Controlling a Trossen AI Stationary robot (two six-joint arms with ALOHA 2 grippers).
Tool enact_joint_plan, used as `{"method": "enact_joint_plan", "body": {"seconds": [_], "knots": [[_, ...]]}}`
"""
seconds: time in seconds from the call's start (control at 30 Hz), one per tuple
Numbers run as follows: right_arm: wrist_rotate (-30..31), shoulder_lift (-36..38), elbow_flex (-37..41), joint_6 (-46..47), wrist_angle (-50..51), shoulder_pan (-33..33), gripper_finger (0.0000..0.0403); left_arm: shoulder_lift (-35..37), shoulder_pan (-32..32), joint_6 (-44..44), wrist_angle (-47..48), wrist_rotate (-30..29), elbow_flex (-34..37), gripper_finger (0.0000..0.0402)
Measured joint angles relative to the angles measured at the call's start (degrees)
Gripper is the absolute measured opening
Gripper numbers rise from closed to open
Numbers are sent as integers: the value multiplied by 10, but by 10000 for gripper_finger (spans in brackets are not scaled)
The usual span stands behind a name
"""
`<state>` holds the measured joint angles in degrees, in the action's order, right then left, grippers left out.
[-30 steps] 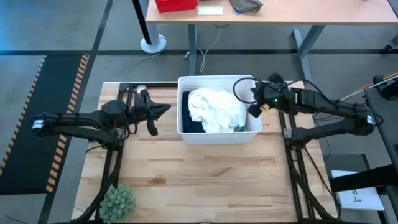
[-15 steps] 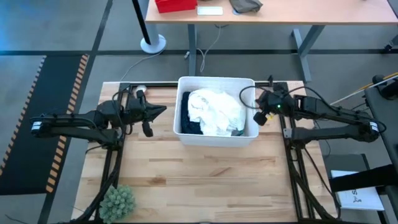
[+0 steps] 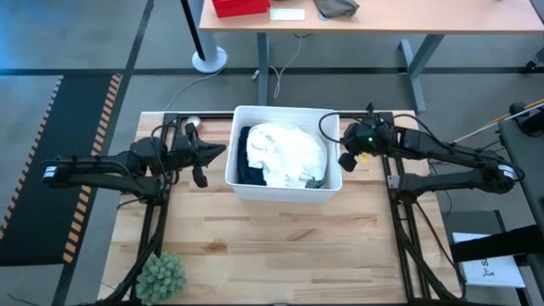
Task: Sort clothes
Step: Return to Home Position
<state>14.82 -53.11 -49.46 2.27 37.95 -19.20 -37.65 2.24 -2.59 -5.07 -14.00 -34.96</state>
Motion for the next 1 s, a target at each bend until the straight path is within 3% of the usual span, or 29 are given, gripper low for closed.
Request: {"method": "enact_joint_plan", "body": {"seconds": [0.27,0.37,0.57,1.0], "knots": [[-4,93,-13,-34,-13,9,0,30,-8,28,11,3,7,0],[-35,148,8,-47,-33,11,0,42,-12,41,5,5,22,0],[-104,274,114,-99,-177,11,0,66,-13,66,-71,16,92,0],[-138,436,310,-101,-325,10,0,103,-13,80,-194,21,221,0]]}}
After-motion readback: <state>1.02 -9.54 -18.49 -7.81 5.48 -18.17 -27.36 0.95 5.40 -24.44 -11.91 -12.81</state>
